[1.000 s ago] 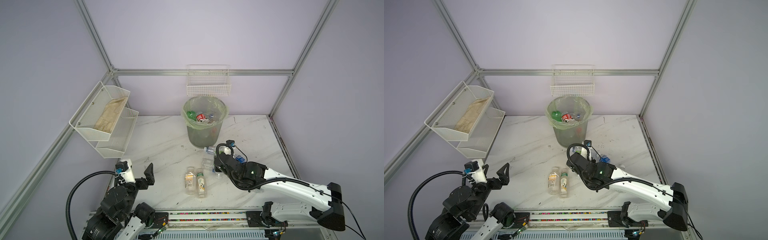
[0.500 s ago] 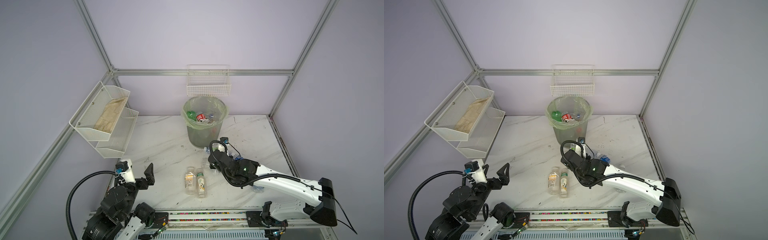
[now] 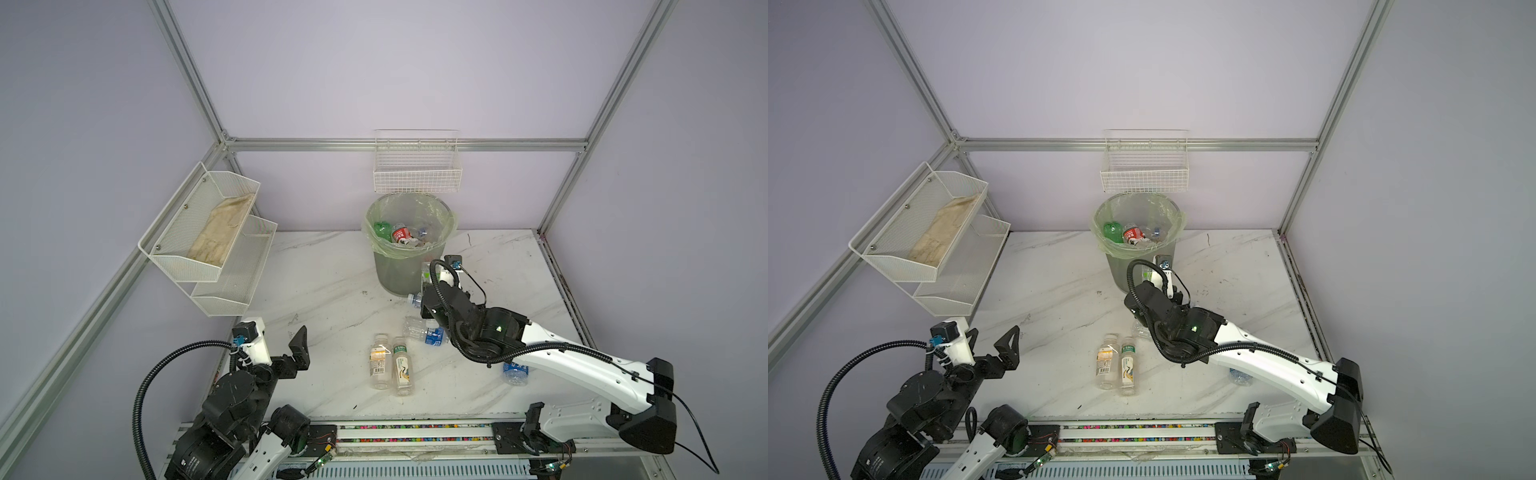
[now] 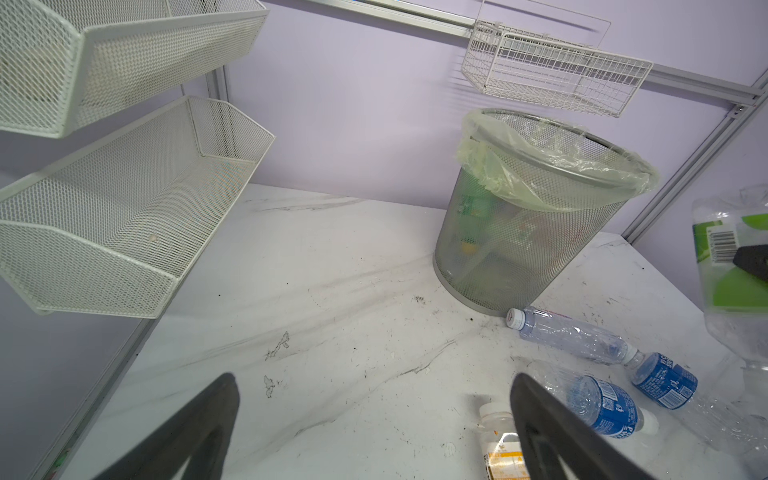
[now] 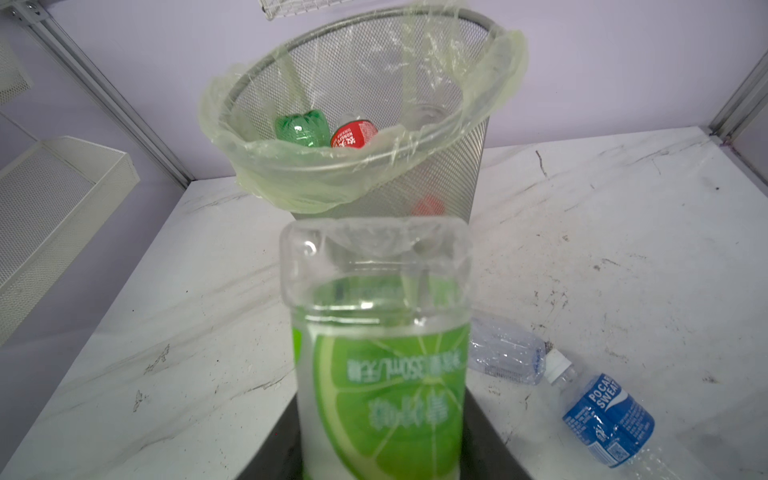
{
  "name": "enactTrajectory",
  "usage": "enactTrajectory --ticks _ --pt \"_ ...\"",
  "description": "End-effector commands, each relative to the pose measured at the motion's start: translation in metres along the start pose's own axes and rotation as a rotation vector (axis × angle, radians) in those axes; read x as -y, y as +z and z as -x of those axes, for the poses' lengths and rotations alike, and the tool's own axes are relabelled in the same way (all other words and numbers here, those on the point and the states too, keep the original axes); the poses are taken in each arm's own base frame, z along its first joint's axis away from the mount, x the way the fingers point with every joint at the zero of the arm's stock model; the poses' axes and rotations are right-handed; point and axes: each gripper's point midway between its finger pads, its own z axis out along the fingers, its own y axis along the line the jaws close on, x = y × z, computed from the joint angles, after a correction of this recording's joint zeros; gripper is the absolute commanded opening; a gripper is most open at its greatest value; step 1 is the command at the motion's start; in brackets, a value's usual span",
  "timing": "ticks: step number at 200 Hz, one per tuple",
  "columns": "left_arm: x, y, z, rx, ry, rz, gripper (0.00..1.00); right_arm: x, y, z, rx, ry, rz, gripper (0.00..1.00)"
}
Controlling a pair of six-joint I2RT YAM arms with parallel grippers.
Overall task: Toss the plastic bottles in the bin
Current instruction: 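Lift the lime-label bottle with the right gripper over the wastebasket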
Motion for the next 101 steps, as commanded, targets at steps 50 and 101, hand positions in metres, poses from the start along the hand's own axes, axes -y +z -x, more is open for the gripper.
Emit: enactTrajectory --ticks 50,101 --pt "0.005 0.011 -0.011 -0.043 0.019 0.0 1.0 0.018 -0.065 0.104 0.3 0.07 0.083 0.42" --pt "0.006 0.011 -0.011 -0.044 0.022 -0.005 1.0 0.036 -0.104 0.147 0.426 0.128 0.12 0.42"
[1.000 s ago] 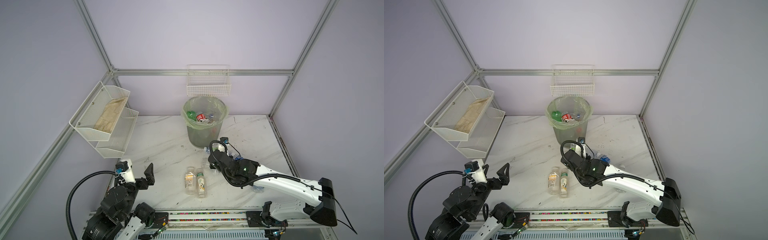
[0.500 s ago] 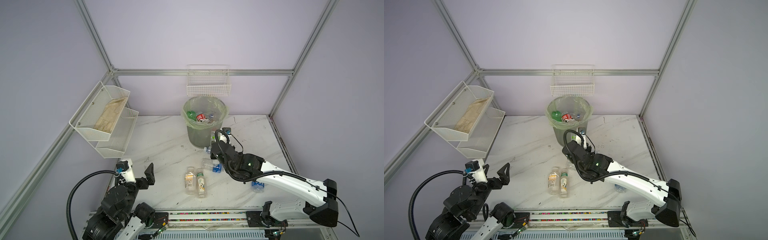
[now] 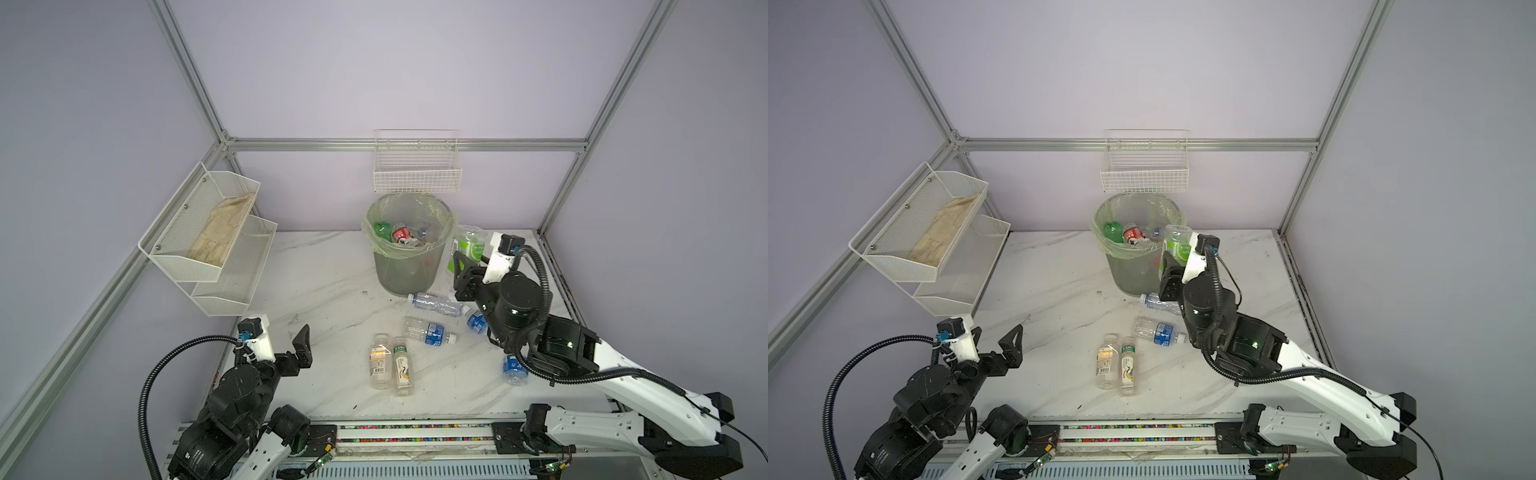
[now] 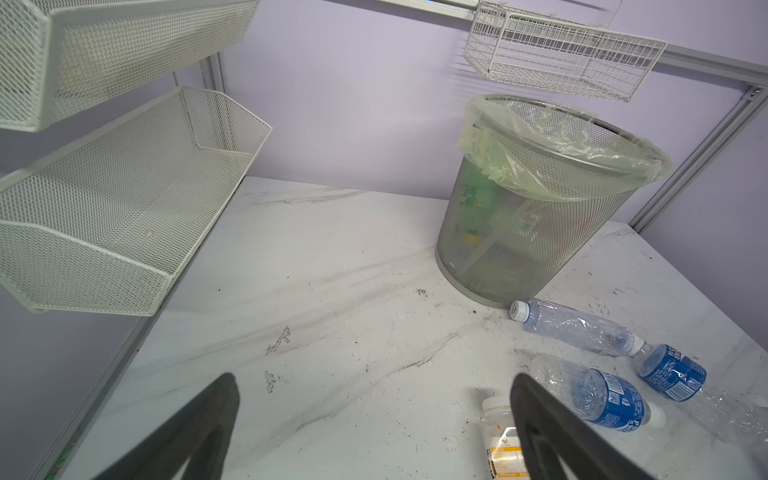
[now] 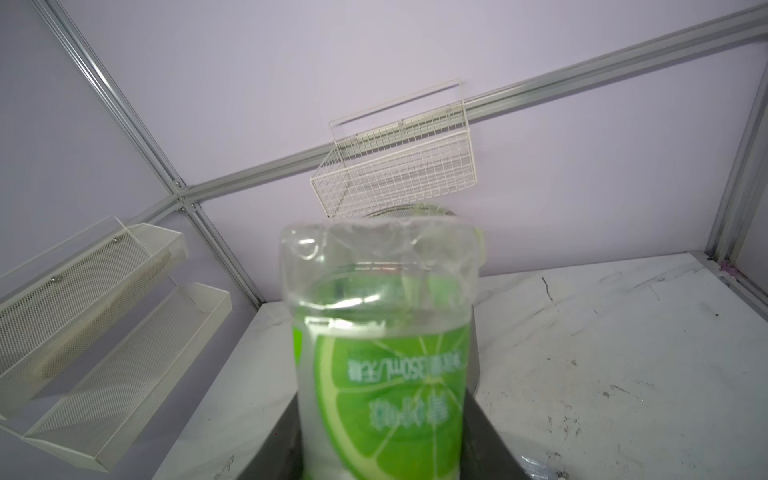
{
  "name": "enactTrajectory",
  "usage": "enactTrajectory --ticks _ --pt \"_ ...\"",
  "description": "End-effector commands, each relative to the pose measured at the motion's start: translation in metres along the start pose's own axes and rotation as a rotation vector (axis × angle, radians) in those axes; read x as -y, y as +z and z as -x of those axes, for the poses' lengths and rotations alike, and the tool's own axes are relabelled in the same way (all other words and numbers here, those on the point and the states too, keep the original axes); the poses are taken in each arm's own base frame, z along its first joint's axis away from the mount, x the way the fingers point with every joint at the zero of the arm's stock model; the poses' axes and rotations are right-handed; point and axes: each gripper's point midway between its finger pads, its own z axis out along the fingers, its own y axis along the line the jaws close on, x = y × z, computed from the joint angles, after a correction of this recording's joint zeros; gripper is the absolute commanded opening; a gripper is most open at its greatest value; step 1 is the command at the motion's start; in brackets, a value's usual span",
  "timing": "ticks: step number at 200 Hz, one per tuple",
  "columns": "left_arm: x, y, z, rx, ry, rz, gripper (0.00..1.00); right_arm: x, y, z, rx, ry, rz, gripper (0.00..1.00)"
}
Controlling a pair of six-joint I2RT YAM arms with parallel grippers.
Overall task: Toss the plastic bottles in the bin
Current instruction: 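Lift the lime-label bottle with the right gripper over the wastebasket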
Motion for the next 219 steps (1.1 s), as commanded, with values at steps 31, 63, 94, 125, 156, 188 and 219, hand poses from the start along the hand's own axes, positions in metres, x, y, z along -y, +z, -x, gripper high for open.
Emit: enactTrajectory --ticks 31,63,94,125,156,188,219 --pt "0.002 0.004 -0.007 -0.007 0.003 -0.007 1.0 0.003 -0.014 0.05 0.133 0.034 0.015 0.42" --pt "0.001 0.005 -0.007 -0.011 0.004 -0.003 1.0 -0.002 -0.017 0.064 0.164 0.038 0.035 0.42" --pt "0.001 0.005 -0.007 -0.011 0.004 -0.001 1.0 -0.007 -0.017 0.074 0.178 0.031 0.042 0.42" --pt "0.001 0.005 -0.007 -0.009 0.003 -0.002 1.0 -0.011 -0.019 0.084 0.201 0.031 0.055 0.42" --pt "0.001 0.005 -0.006 -0.009 0.003 0.0 1.0 -0.016 -0.017 0.086 0.202 0.023 0.061 0.42" --pt "0.001 0.005 -0.007 -0.009 0.002 0.001 1.0 -0.022 -0.015 0.092 0.212 0.016 0.072 0.42" --pt "0.0 0.005 -0.007 -0.009 0.001 0.004 1.0 -0.033 -0.008 0.094 0.215 -0.009 0.08 0.43"
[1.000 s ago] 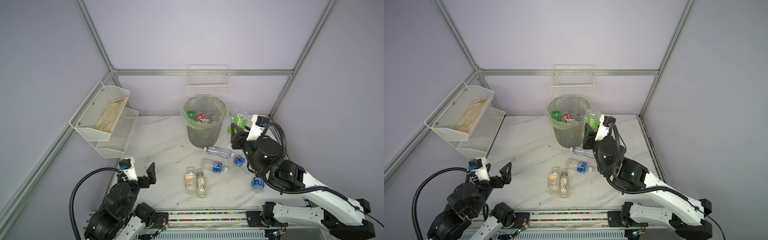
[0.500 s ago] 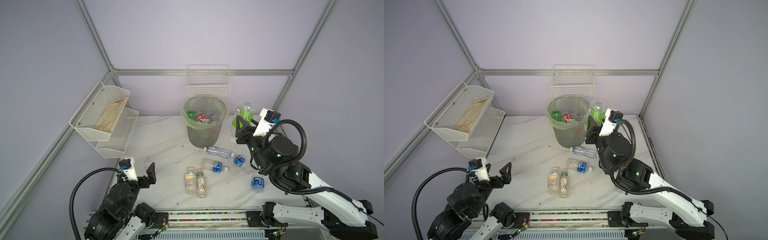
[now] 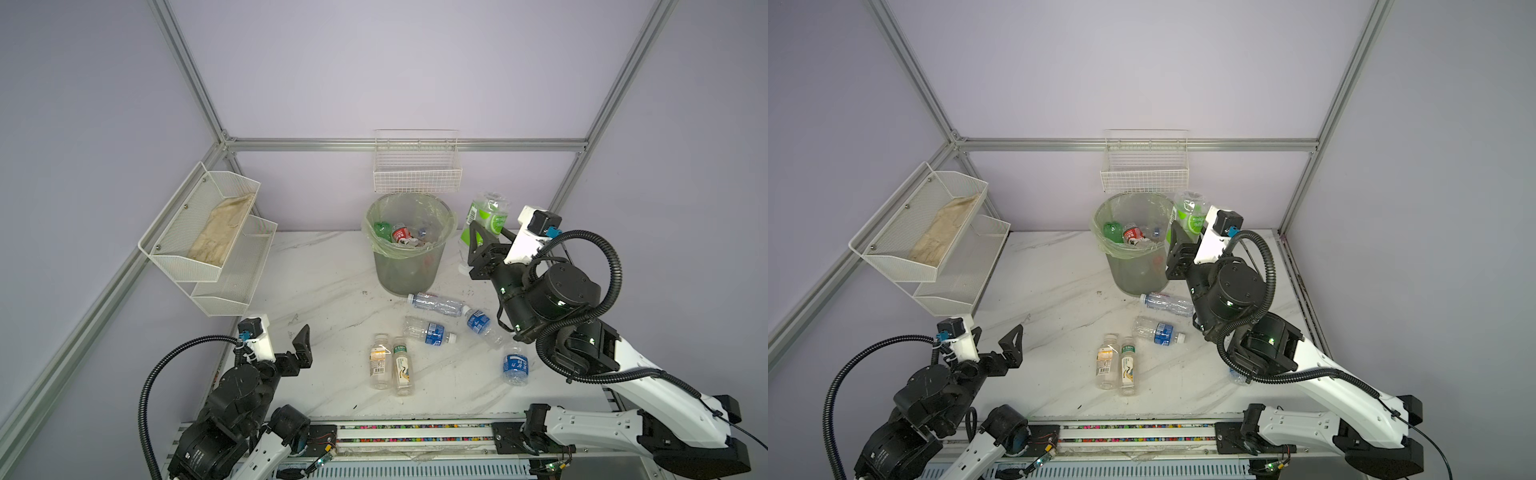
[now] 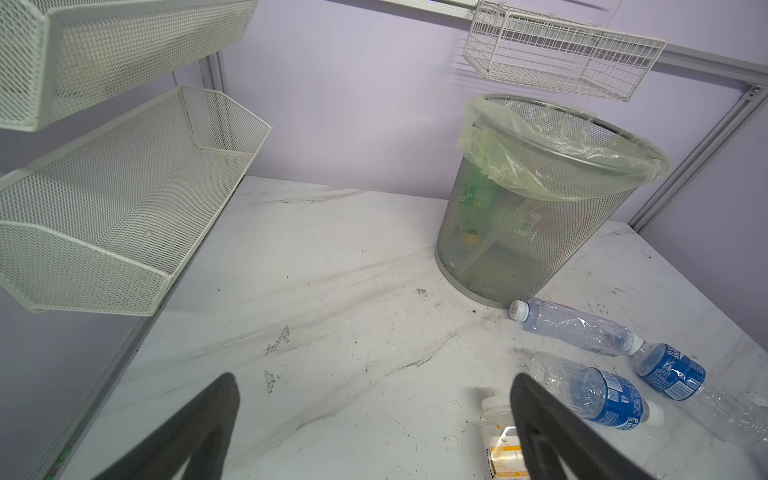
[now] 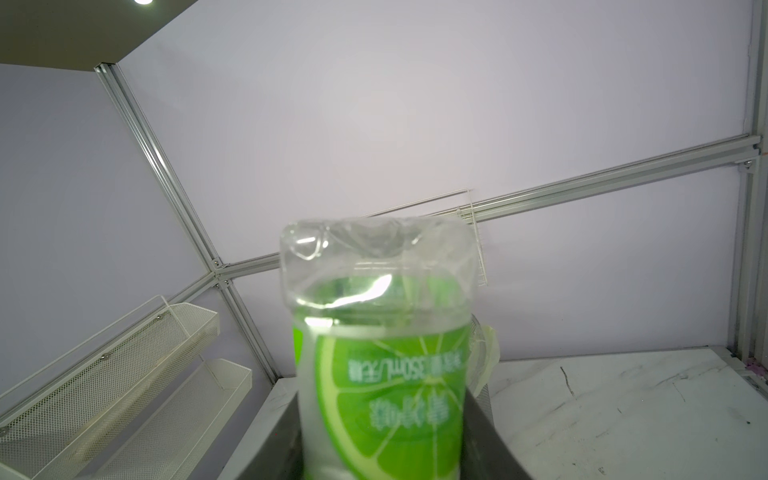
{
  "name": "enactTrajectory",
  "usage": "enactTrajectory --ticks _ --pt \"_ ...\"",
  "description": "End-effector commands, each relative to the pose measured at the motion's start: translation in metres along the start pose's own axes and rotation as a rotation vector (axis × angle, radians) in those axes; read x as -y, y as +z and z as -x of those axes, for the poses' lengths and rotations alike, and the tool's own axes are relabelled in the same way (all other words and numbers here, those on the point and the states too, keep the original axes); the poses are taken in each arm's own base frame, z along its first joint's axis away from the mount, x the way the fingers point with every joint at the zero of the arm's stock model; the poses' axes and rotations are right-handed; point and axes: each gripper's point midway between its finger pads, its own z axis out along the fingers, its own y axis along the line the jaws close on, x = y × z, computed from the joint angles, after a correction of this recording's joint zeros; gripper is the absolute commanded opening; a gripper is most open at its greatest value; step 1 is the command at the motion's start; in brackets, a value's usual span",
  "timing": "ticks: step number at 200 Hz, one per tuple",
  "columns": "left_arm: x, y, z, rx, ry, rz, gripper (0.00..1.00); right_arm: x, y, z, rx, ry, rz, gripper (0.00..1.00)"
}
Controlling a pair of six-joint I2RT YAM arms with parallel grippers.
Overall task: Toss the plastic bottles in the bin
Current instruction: 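Lift the lime-label bottle with the right gripper over the wastebasket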
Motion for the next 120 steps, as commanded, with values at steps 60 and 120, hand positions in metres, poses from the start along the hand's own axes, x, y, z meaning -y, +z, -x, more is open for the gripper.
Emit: enactTrajectory --ticks 60,120 --pt "0.0 0.005 -0.007 -0.009 0.001 0.008 1.0 -0.043 0.052 0.006 0.01 -0.161 0.014 0.43" --pt "-0.002 0.002 -0.006 0.004 -0.006 0.009 1.0 -0.019 0.178 -0.052 -0.127 -0.194 0.012 0.45"
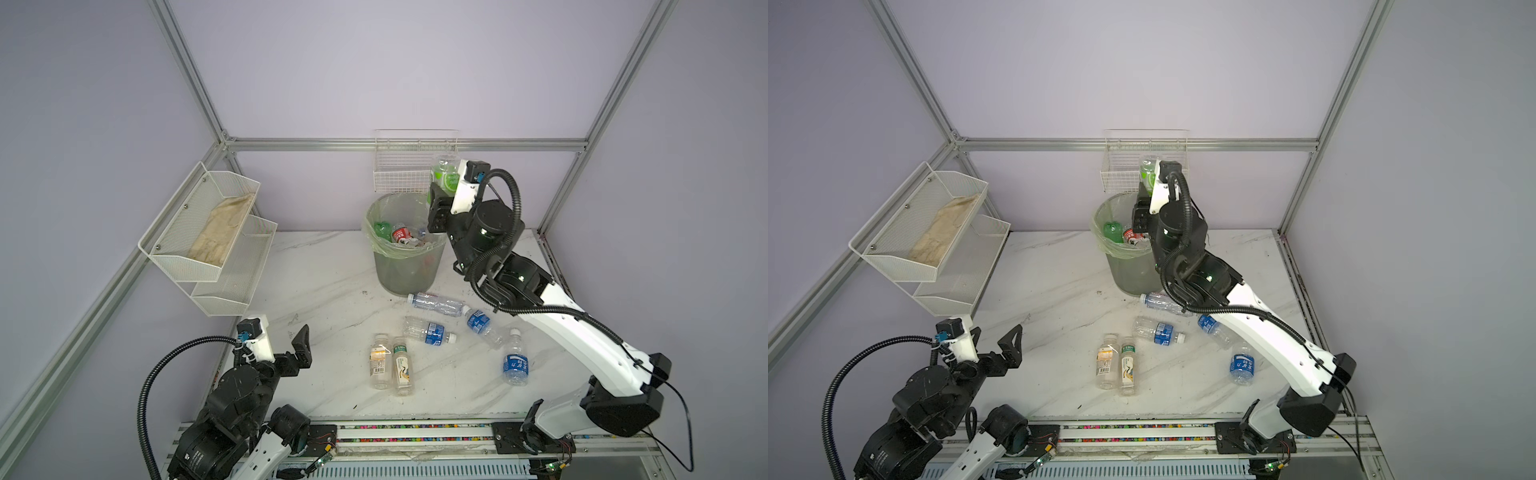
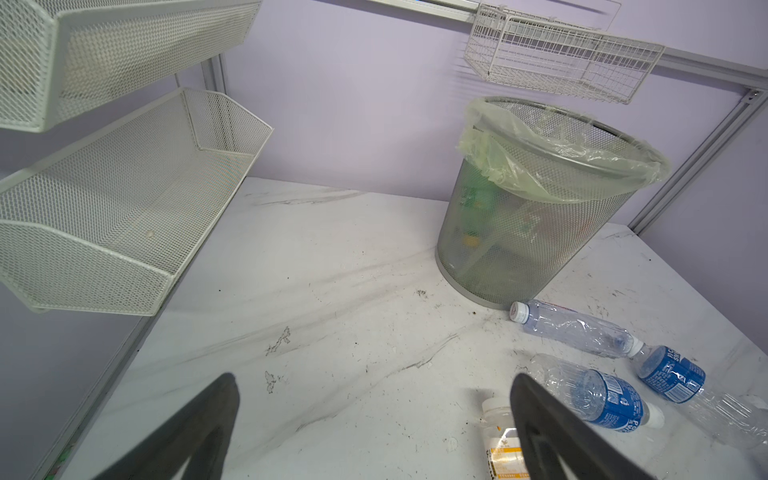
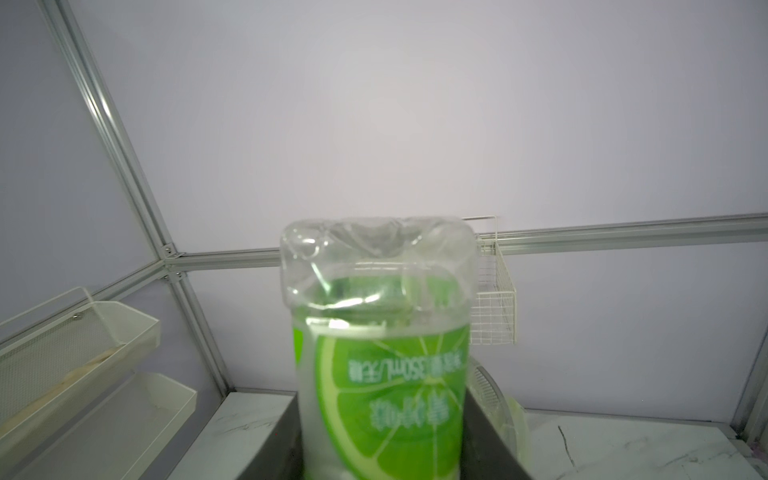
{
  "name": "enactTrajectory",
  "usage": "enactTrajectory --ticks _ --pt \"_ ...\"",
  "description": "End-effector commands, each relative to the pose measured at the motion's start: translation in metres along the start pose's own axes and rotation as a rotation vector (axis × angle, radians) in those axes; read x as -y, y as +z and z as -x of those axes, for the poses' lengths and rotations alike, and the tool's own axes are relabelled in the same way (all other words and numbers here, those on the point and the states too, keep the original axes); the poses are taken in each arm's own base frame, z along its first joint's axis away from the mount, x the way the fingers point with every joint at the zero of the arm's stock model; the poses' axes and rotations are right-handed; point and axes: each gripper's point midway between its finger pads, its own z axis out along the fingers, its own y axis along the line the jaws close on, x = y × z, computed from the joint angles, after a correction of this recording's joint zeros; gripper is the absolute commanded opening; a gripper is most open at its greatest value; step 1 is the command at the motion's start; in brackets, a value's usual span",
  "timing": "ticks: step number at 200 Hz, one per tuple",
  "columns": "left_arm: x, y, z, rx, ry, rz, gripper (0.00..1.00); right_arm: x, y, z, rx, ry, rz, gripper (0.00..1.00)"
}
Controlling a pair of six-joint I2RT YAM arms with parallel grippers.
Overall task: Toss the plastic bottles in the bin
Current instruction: 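Lift the lime-label bottle with the right gripper over the wastebasket, then open the right gripper over the wastebasket to drop the lime-label bottle, then draw the right gripper back while the left gripper lowers over the tea bottles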
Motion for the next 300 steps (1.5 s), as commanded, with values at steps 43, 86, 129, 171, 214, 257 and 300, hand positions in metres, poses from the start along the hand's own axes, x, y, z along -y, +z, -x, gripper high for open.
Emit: enactTrajectory --ticks 43,86,129,171,214,257,300 --pt "-0.001 0.004 -0.007 -0.005 0.0 0.006 1.0 0.002 0.091 -0.088 -0.251 -0.108 -0.013 0.97" --pt "-0.001 0.004 -0.007 -0.008 0.0 0.007 1.0 0.008 0.061 -0.061 -0.176 -0.042 0.034 0.97" --pt "0.002 0.008 -0.008 -0.021 0.009 0.006 1.0 0.02 0.031 -0.05 -0.16 -0.002 0.045 0.97" --pt "0.001 0.008 -0.008 -0.023 0.01 0.01 1.0 0.031 0.004 -0.055 -0.191 0.04 0.062 0.97" --pt "0.003 0.012 -0.009 -0.039 0.017 0.013 1.0 0.056 -0.033 -0.063 -0.224 0.081 0.03 0.97" --pt "0.007 0.02 -0.012 -0.075 0.04 0.017 1.0 0.089 -0.067 -0.084 -0.285 0.05 -0.058 0.97" --pt "0.025 0.043 -0.024 -0.177 0.037 -0.007 1.0 0.129 -0.108 -0.088 -0.302 0.031 -0.17 0.97"
